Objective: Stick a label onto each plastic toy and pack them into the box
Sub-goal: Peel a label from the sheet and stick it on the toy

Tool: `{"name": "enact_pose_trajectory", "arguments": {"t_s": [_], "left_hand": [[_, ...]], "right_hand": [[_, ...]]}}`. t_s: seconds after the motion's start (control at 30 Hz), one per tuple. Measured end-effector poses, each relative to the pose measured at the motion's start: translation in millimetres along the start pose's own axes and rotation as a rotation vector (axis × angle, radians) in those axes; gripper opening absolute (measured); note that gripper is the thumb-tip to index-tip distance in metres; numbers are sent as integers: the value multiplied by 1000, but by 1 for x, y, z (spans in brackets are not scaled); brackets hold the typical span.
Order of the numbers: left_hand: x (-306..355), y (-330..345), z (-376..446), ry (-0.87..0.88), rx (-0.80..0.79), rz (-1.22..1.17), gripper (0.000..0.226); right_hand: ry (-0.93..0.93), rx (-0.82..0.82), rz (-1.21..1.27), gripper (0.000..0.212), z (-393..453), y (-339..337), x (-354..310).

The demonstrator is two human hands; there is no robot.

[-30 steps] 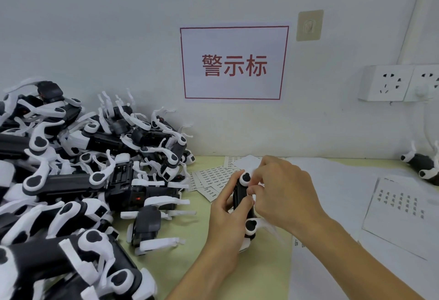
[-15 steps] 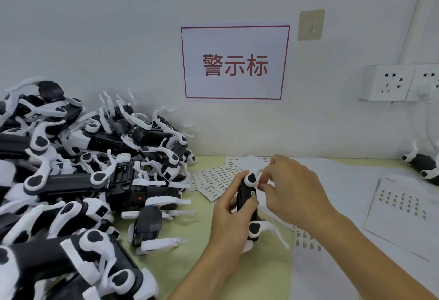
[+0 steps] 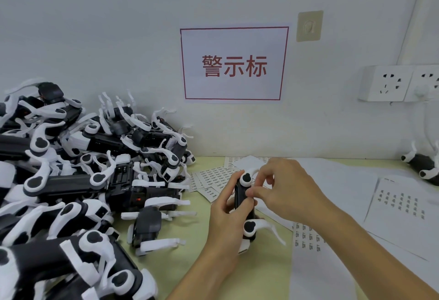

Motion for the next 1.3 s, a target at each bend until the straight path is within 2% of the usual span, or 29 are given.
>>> {"name": "enact_pose_trajectory", "arguments": {"t_s": [0.2,0.3,0.4,0.67,0.8,0.97,1.1,1.3], "left_hand": [[-5,-3,2,-15,10,-29,56],[-6,-6,3,-23,25,-59,54],[-7,-5,3,-19,11,-82,53],[-6,-4,3,-12,-13,-123,56],[-4,-2,2,-3,-25,-135,53],[-6,-4,3,-3,-16,-125,55],[-5,-7,2,-2,21,-141,54],[-9,-13,0,-13,77,-202,57]], "right_hand": [[62,135,69,26,-1,-7,5],[25,75,155,28,1,-9,6],[0,2,119,26,1,-6,0],[0,90,27,28,-2,-7,-3],[-40,-13,90,30,0,1,-3],[-13,148,69,31,-1,-9,1],[-27,166,254,15,-1,-13,6],[191,-57,620,28,2,34,27]]}}
Point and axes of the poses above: each hand's wrist, its own z-axis towards the middle knuckle, its own y-axis out of the palm, x = y × z, the point moved 10 cm from there along z, towards the middle knuckle, and after that the axes turned 9 degrees about -x, right-handed, at the moved point
